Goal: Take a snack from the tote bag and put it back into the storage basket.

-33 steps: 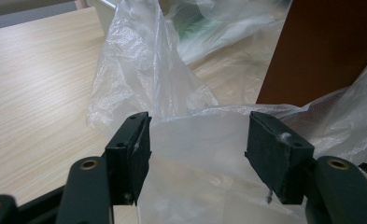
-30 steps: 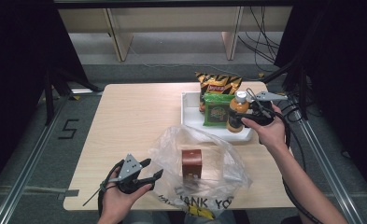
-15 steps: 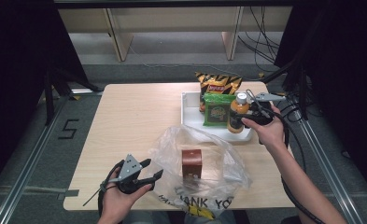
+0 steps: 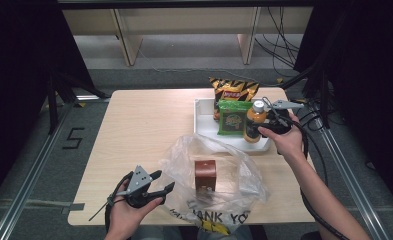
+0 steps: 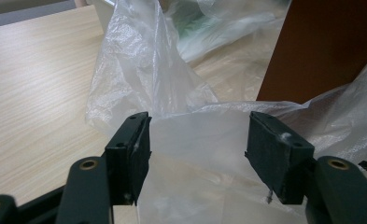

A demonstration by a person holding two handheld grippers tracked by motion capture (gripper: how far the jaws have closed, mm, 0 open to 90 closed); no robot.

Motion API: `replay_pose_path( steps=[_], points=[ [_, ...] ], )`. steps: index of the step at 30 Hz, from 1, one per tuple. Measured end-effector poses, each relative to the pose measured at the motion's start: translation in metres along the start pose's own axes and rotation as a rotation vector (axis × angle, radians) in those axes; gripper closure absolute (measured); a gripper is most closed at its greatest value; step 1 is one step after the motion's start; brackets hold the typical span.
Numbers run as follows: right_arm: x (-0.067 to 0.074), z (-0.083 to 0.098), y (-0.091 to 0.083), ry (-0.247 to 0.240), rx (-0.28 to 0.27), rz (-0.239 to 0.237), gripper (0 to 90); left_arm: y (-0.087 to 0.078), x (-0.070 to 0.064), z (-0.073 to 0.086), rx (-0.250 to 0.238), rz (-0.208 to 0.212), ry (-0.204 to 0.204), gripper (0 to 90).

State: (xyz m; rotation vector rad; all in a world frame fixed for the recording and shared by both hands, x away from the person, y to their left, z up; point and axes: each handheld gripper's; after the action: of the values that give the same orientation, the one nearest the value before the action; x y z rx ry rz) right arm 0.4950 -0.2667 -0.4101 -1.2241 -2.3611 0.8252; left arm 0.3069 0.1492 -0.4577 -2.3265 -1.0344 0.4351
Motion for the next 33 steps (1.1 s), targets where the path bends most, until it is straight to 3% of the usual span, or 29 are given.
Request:
replay_pose_path(
  steps=[1, 2, 7, 10, 12, 14, 16, 24, 28, 30, 31, 33],
  points=[
    [0.002, 0.000, 0.001, 0.039, -0.012, 0.004, 31.4, 0.000, 0.001, 0.000, 0.001, -0.004, 0.011, 39.3],
    [0.002, 0.000, 0.002, 0.042, -0.009, -0.004, 31.4, 0.000, 0.001, 0.000, 0.000, -0.004, 0.009, 39.3],
    [-0.001, 0.003, 0.006, 0.032, -0.021, 0.019, 31.4, 0.000, 0.000, 0.000, 0.001, -0.001, 0.000, 39.3],
    [-0.003, 0.003, 0.005, 0.013, 0.007, 0.014, 31.4, 0.000, 0.000, 0.000, 0.000, -0.001, -0.002, 39.3],
    [-0.002, 0.004, 0.008, 0.033, -0.001, 0.011, 31.4, 0.000, 0.000, 0.000, 0.000, -0.001, -0.001, 39.3],
    [-0.005, 0.007, 0.008, -0.002, 0.011, 0.005, 31.4, 0.000, 0.000, 0.000, 0.003, -0.001, 0.001, 39.3],
    [-0.002, 0.007, 0.009, 0.044, 0.010, 0.005, 31.4, 0.000, 0.000, 0.000, 0.003, -0.001, 0.001, 39.3],
    [-0.007, 0.012, 0.012, 0.029, 0.028, 0.018, 31.3, 0.000, 0.000, 0.000, 0.003, -0.001, 0.001, 39.3],
    [-0.005, 0.014, 0.014, 0.062, 0.040, 0.010, 31.3, 0.000, 0.000, 0.001, 0.002, -0.001, -0.001, 39.3],
    [-0.006, 0.015, 0.016, 0.052, 0.033, 0.012, 31.3, 0.000, 0.000, 0.001, 0.002, -0.001, -0.003, 39.3],
    [-0.010, 0.015, 0.015, 0.000, 0.042, 0.013, 31.3, 0.000, 0.000, 0.001, 0.003, -0.001, -0.002, 39.3],
    [-0.011, 0.016, 0.016, -0.017, 0.047, 0.015, 31.3, 0.000, 0.000, 0.001, 0.004, -0.001, 0.000, 39.3]
  ],
)
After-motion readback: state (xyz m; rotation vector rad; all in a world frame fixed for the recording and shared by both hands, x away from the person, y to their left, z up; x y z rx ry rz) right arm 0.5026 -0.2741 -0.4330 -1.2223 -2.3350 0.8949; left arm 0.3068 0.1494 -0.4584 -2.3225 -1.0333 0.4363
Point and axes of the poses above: each handheld gripper's, and its own axes: y roughly forward along the jaws, z roughly out of its underside, x roughly to its left, and after that the axes turned 10 degrees about x, right-handed
